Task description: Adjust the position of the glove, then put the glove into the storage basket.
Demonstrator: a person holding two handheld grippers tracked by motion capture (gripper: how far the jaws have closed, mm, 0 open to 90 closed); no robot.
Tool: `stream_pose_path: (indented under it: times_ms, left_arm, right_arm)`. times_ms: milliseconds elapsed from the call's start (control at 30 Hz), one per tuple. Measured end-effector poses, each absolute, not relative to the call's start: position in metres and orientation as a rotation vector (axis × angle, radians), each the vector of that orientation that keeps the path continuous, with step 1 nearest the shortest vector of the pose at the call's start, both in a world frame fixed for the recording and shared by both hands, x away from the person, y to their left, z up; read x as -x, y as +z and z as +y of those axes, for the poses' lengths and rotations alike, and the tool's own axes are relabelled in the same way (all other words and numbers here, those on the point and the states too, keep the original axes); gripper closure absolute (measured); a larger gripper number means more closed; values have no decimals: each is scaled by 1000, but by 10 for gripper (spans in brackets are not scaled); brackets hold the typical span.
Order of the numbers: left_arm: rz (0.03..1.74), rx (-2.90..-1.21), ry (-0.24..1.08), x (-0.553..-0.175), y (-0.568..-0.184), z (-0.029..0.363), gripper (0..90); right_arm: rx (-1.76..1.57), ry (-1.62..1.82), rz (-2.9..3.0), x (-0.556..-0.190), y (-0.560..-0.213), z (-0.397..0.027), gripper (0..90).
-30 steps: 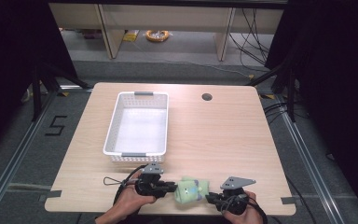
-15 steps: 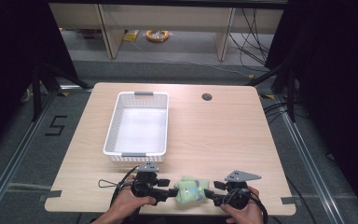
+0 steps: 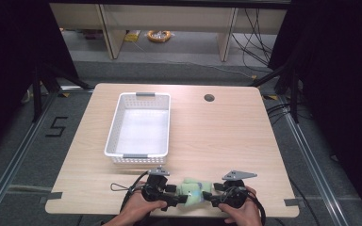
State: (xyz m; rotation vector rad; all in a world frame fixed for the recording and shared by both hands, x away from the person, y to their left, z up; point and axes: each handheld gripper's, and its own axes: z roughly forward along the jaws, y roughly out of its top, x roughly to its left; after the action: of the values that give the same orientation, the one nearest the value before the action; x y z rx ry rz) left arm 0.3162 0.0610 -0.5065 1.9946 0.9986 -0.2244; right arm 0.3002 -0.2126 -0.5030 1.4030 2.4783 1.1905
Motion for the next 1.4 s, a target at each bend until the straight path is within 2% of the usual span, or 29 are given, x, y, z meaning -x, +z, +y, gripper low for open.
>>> stream_pose_path:
  times_ms: [33, 133, 167, 267, 300, 500, 667, 1000, 1400]
  left_arm:
    - [993, -1979, -254, -317, -509, 61, 361]
    - [1005, -1955, -287, -320, -512, 63, 434]
    - [999, -1953, -286, -321, -512, 64, 434]
    - [988, -1944, -281, -321, -514, 64, 507]
    - [1004, -1939, -285, -321, -514, 63, 542]
    - [969, -1925, -333, -321, -519, 65, 616]
    - [959, -1932, -308, -320, -517, 63, 705]
    - [888, -1953, -286, -317, -513, 65, 734]
    - [889, -1934, -247, -314, -506, 72, 736]
  right_arm:
    - [-1403, 1191, 2478, -300, -503, -213, 383]
    - [-1430, 1219, 2477, -301, -508, -213, 429]
    - [-1430, 1219, 2477, -301, -508, -213, 429]
    - [-1416, 1234, 2480, -301, -509, -210, 469]
    - [-1407, 1247, 2486, -300, -510, -210, 515]
    - [-1411, 1298, 2504, -300, -512, -209, 574]
    - [-1399, 1316, 2499, -298, -511, -210, 660]
    - [-1382, 1340, 2505, -296, -508, -209, 693]
    - [-1371, 1354, 2497, -291, -496, -202, 698]
